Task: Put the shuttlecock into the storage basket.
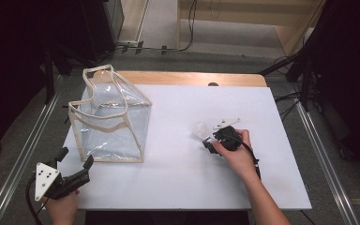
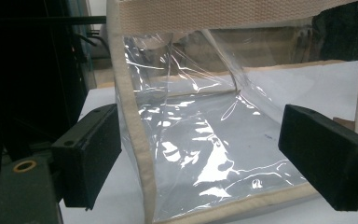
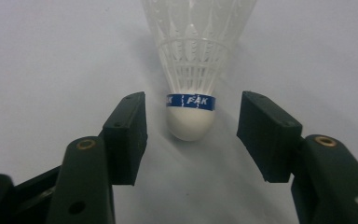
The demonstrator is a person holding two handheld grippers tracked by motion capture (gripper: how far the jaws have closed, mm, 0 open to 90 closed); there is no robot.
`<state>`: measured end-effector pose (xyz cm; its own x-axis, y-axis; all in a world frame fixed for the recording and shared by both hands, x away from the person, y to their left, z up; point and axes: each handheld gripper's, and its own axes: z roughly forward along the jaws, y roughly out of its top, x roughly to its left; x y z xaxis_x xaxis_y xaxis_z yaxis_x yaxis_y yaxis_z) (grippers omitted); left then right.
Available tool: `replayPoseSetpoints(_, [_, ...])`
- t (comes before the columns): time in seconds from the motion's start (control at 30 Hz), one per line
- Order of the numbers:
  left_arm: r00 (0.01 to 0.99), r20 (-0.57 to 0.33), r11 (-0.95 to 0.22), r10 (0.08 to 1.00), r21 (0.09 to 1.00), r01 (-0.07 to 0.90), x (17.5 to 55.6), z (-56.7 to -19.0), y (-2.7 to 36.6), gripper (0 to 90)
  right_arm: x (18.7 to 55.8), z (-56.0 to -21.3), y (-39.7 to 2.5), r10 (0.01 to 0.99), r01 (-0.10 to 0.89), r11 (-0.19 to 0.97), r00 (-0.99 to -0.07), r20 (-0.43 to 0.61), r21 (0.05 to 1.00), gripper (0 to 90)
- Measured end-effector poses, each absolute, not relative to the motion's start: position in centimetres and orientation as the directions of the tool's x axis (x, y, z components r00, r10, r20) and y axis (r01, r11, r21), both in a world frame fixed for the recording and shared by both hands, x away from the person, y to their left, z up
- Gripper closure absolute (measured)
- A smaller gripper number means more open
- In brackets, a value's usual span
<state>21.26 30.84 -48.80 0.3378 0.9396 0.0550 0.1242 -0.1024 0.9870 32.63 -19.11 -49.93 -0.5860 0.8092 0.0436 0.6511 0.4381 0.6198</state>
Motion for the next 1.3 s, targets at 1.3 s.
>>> replayPoseSetpoints(1.3, [0.338,0.058,-0.105,0.939,0.987,0.124,21.3,-48.8,30.8,13.7,32.6,-48.7,-18.6,0.801,0.617,0.420,-0.596,0.047,0.665,62.6])
